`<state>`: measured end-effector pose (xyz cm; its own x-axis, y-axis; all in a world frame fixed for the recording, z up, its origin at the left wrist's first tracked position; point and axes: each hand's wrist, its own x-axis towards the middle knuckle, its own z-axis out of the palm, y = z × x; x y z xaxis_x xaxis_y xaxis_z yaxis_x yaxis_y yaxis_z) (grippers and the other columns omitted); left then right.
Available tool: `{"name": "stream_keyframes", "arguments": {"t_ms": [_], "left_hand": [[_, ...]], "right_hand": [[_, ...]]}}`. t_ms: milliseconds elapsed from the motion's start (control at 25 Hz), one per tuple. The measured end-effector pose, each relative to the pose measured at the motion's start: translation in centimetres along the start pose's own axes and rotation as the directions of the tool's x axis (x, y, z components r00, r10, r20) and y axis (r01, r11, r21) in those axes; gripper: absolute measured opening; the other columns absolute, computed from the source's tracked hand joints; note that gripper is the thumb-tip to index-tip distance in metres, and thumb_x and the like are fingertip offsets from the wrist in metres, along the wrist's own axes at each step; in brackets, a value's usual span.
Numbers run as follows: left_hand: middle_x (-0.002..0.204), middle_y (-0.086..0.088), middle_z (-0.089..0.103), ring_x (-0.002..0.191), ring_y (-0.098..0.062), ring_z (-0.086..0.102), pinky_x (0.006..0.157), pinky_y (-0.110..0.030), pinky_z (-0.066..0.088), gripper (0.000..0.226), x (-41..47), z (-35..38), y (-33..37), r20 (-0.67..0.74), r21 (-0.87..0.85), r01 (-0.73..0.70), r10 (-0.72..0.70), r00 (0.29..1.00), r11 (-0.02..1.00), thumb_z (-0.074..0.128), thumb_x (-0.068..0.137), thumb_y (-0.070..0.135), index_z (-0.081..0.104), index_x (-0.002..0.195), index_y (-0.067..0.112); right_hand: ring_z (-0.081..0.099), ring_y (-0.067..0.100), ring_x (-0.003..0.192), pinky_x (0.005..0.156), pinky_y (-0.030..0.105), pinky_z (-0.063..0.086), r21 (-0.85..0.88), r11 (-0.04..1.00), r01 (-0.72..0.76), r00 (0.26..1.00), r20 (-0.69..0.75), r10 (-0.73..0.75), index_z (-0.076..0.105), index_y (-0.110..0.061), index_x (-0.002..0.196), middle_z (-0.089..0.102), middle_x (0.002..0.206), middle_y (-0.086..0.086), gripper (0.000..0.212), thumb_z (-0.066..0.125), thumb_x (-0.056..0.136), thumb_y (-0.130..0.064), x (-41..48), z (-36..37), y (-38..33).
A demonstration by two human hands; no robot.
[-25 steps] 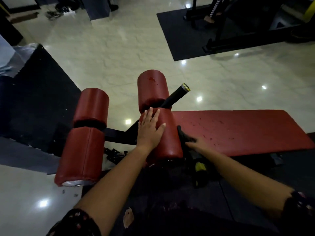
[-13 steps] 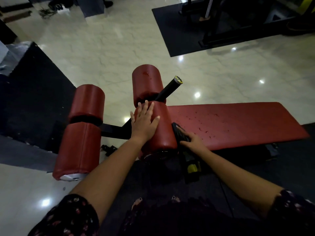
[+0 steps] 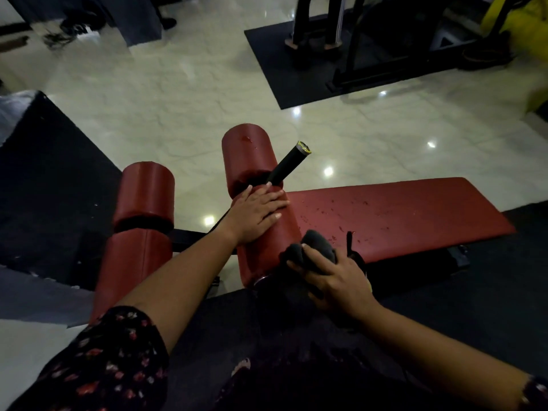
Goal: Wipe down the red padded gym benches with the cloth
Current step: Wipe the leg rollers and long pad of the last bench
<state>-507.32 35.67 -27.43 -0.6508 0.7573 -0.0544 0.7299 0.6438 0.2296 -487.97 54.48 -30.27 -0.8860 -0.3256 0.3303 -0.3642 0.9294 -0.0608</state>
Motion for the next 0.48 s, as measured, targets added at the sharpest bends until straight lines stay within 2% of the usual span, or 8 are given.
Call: {"name": "stream_keyframes", "arguments": {"t_ms": [80,200,320,400,480], "left_hand": [[0.158,0.010,0.031,0.151,-0.015,0.010,0.121,-0.046,0.002,0.072,-0.1,0.2,0.0,-0.020,0.002,-0.008,0.008,1.000,1.000,0.008,0.088,0.060,0.041,0.147,0.035],[0.156,0.011,0.035,0.151,-0.014,0.011,0.121,-0.046,0.001,0.072,0.0,0.4,-0.2,-0.045,-0.005,-0.028,0.028,0.999,1.000,0.009,0.087,0.060,0.044,0.145,0.036],[0.157,0.014,0.033,0.151,-0.012,0.007,0.119,-0.043,-0.006,0.075,0.0,0.2,-0.7,-0.011,-0.059,-0.059,0.059,0.998,0.996,0.008,0.084,0.064,0.045,0.144,0.037],[0.158,0.015,0.028,0.151,-0.011,0.002,0.118,-0.042,-0.010,0.068,0.1,-0.3,-1.0,0.052,-0.085,-0.087,0.092,0.994,0.993,0.014,0.089,0.063,0.041,0.146,0.038],[0.160,0.015,0.023,0.151,-0.011,-0.004,0.117,-0.043,-0.014,0.049,0.5,-1.0,-1.2,0.156,-0.101,-0.085,0.100,0.983,0.991,0.027,0.101,0.052,0.037,0.148,0.038]], "right_hand": [[0.054,0.033,0.079,0.055,0.036,0.048,-0.083,0.996,0.037,0.999,0.002,-0.037,0.049,-0.040,0.135,0.049,0.137,0.000,0.057,0.050,0.079,-0.045,0.4,-0.6,-1.0],[0.057,0.034,0.083,0.055,0.037,0.050,-0.149,0.988,0.045,0.999,0.028,-0.041,0.060,-0.040,0.127,0.047,0.136,-0.002,0.055,0.066,0.073,-0.047,1.6,-1.2,-3.2],[0.051,0.033,0.087,0.057,0.036,0.050,-0.201,0.978,0.050,0.999,0.013,-0.048,0.062,-0.040,0.125,0.044,0.136,-0.003,0.049,0.060,0.077,-0.050,2.6,-1.9,-5.2],[0.045,0.032,0.090,0.058,0.032,0.046,-0.248,0.954,0.167,0.985,0.005,-0.171,0.062,-0.043,0.124,0.042,0.136,-0.004,0.040,0.053,0.085,-0.045,2.9,-1.6,-7.0],[0.044,0.035,0.096,0.060,0.031,0.046,-0.330,0.890,0.314,0.950,0.102,-0.297,0.062,-0.043,0.123,0.043,0.136,-0.004,0.037,0.054,0.087,-0.038,3.2,0.3,-9.9]]}}
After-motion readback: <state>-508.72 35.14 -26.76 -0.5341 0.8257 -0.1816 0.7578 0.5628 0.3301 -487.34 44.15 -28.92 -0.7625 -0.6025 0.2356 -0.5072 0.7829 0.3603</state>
